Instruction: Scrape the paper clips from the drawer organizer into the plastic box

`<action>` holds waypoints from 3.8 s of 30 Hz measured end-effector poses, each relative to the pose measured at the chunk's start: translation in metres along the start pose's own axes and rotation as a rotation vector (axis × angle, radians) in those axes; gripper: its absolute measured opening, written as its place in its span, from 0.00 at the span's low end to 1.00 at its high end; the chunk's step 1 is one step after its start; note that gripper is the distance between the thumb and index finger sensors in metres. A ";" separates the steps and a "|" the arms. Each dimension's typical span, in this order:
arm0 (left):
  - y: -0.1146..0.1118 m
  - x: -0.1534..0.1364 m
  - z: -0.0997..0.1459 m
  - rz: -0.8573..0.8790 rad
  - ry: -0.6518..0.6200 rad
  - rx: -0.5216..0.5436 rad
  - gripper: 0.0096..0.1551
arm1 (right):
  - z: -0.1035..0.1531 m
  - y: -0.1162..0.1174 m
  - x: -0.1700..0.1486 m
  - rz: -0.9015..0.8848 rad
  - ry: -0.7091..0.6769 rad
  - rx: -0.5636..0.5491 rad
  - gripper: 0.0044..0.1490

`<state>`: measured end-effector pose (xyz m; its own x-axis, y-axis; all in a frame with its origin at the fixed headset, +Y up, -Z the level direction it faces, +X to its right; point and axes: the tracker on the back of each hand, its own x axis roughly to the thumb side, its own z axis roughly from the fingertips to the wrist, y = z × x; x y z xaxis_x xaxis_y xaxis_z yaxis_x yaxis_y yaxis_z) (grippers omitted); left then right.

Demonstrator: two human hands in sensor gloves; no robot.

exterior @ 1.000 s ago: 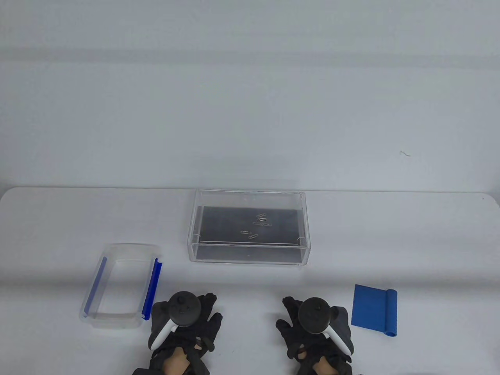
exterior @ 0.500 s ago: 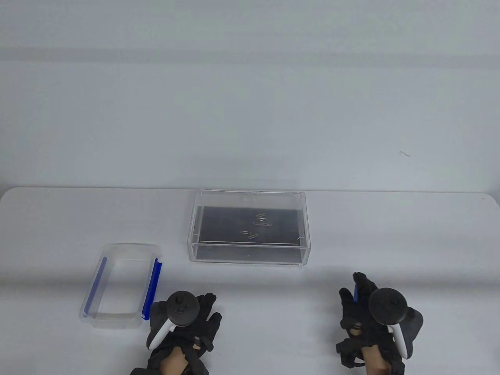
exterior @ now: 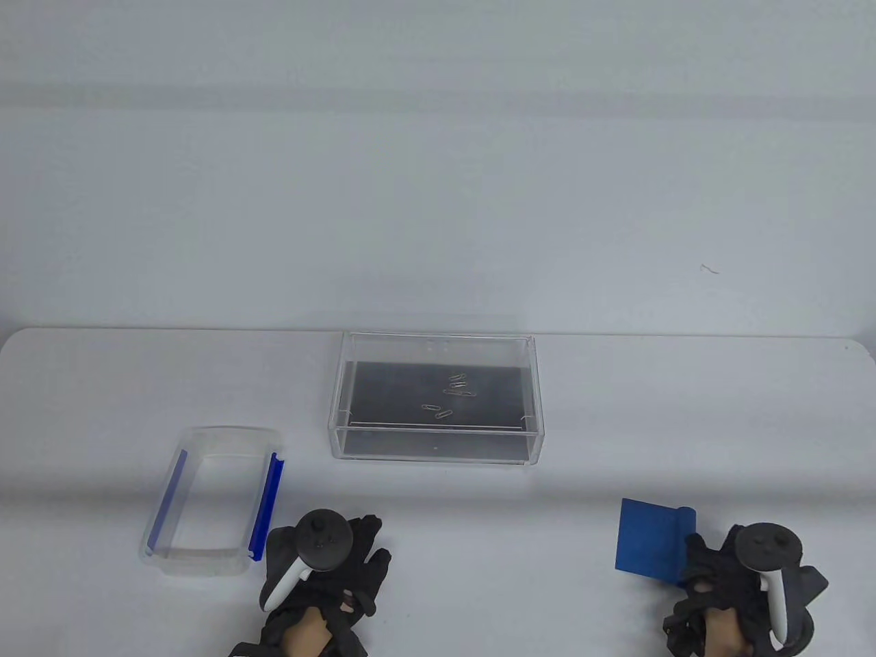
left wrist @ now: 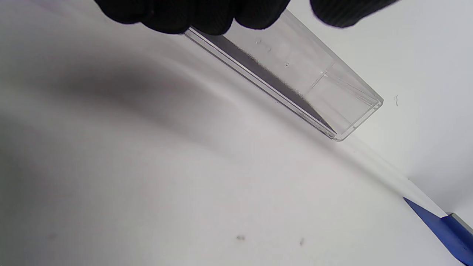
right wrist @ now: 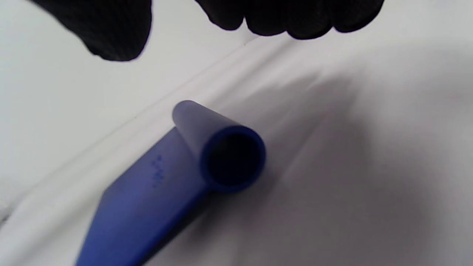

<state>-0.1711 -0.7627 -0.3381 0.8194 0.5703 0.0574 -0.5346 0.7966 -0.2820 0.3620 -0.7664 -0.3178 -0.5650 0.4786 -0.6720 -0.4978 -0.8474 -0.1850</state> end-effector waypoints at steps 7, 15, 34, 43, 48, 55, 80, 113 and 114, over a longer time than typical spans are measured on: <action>-0.001 0.002 -0.001 -0.026 -0.002 -0.017 0.40 | -0.002 0.025 0.001 0.212 0.080 0.149 0.53; -0.001 0.001 -0.001 -0.029 0.004 -0.024 0.40 | 0.003 0.030 0.013 0.241 0.068 0.123 0.44; 0.003 -0.002 -0.001 -0.017 0.017 -0.018 0.40 | 0.017 0.011 0.043 -0.032 0.020 0.100 0.41; 0.011 -0.002 0.002 0.019 0.010 0.014 0.40 | 0.036 -0.026 0.108 -0.322 -0.250 0.113 0.46; 0.016 -0.007 0.003 0.044 0.023 0.029 0.40 | 0.043 -0.033 0.163 -0.430 -0.336 0.136 0.43; 0.019 -0.009 0.005 0.065 0.027 0.040 0.40 | 0.046 -0.016 0.233 -0.294 -0.359 0.086 0.43; 0.020 -0.008 0.003 0.061 0.017 0.039 0.40 | 0.048 0.079 0.318 0.057 -0.412 0.108 0.47; 0.025 -0.008 0.003 0.064 0.016 0.052 0.40 | 0.077 0.103 0.361 0.128 -0.533 0.100 0.47; 0.026 -0.008 0.002 0.064 0.016 0.053 0.40 | 0.076 0.101 0.360 0.124 -0.532 0.099 0.47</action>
<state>-0.1918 -0.7464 -0.3434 0.7865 0.6170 0.0252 -0.5955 0.7686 -0.2337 0.0586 -0.6627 -0.5242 -0.8652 0.4481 -0.2250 -0.4509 -0.8916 -0.0419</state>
